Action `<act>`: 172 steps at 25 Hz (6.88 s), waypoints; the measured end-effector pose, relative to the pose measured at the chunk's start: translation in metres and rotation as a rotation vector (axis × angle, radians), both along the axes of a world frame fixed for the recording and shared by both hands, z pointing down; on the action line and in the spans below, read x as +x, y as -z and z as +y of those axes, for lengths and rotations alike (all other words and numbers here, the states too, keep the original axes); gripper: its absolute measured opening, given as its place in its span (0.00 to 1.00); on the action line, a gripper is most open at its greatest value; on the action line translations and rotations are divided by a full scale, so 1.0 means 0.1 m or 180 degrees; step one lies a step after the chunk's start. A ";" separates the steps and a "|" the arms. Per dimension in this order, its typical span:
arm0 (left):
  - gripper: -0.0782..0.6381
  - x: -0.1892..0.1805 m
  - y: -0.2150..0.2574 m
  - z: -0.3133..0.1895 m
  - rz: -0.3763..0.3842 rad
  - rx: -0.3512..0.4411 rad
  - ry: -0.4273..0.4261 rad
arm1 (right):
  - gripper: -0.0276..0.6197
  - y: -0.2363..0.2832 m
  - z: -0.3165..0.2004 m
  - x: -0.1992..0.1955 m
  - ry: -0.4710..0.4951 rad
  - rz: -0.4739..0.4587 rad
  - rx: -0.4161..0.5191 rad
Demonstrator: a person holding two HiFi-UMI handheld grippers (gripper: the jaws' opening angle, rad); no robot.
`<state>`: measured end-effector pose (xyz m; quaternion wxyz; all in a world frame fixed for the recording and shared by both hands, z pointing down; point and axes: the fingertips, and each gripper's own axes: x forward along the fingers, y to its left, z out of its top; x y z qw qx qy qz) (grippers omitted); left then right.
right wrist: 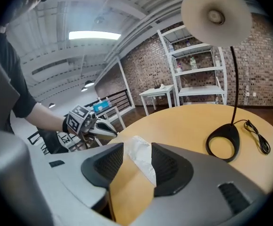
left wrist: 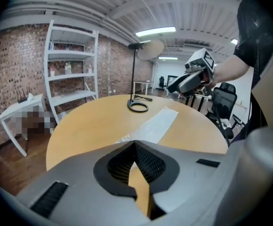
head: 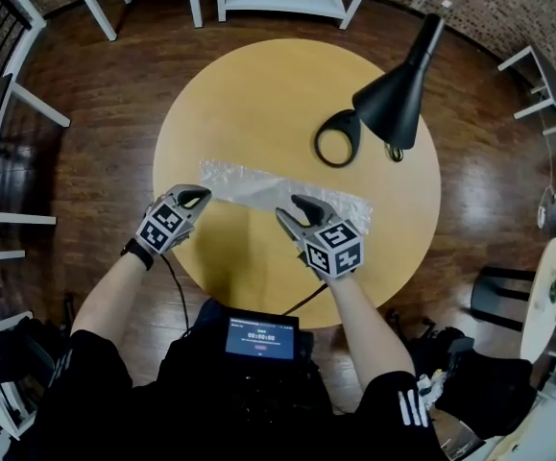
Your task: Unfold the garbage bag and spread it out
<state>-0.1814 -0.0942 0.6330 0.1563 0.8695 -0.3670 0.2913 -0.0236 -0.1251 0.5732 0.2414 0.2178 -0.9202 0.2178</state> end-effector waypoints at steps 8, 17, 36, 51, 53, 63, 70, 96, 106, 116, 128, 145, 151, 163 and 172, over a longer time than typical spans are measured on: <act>0.11 0.07 0.03 0.36 -0.0244 0.0192 -0.0419 | 0.34 -0.48 -0.02 -0.38 0.0962 0.0883 0.0386; 0.11 0.01 -0.20 0.67 -0.0424 0.0121 -0.0557 | 0.34 -1.20 -0.11 -0.38 0.1602 0.1859 0.0735; 0.11 -0.20 -0.39 0.80 -0.0537 -0.0014 -0.0397 | 0.07 -1.21 0.37 -0.25 0.1648 0.1760 0.0527; 0.11 -0.26 -0.93 1.29 -0.0853 -0.0512 -0.0698 | 0.07 -1.65 1.37 -0.14 0.1683 0.1745 0.0025; 0.11 -0.24 -1.01 1.36 -0.0876 -0.0599 -0.0756 | 0.07 -1.74 1.43 -0.12 0.1723 0.1797 -0.0022; 0.17 -0.24 -1.02 1.44 -0.0869 -0.0831 -0.0838 | 0.07 -1.97 1.52 -0.08 0.1833 0.1935 -0.0089; 0.35 -0.36 -0.75 1.41 -0.0814 -0.0870 -0.0775 | 0.14 -1.95 1.53 -0.08 0.1767 0.1826 -0.0114; 0.38 1.75 -0.92 -0.35 -0.1083 -0.0555 -0.1267 | 0.18 -1.25 1.07 0.01 0.1163 0.1088 0.0073; 0.37 1.75 -1.38 -0.24 -0.1283 -0.0721 -0.1321 | 0.32 -1.27 1.23 -0.12 0.1261 0.0909 0.0011; 0.37 1.74 -1.41 -0.23 -0.1268 -0.0687 -0.1395 | 0.34 -0.77 0.50 0.35 0.0946 0.0985 0.0514; 0.37 1.74 -1.42 -0.21 -0.1289 -0.0648 -0.1386 | 0.34 -1.52 0.01 1.10 0.1444 0.2136 0.0404; 0.37 1.67 -1.43 -0.22 -0.1402 -0.0632 -0.1337 | 0.07 -1.48 0.64 1.27 0.1503 0.2166 0.0353; 0.37 1.64 -1.42 -0.22 -0.1438 -0.0598 -0.1309 | 0.07 -1.65 1.04 1.37 0.1400 0.2126 0.0124; 0.37 1.63 -1.42 -0.21 -0.1442 -0.0614 -0.1334 | 0.09 -1.96 1.29 1.38 0.1409 0.2112 -0.0237; 0.38 1.62 -1.39 -0.21 -0.1501 -0.0482 -0.1404 | 0.31 -1.56 1.29 1.26 0.1265 0.1725 -0.0127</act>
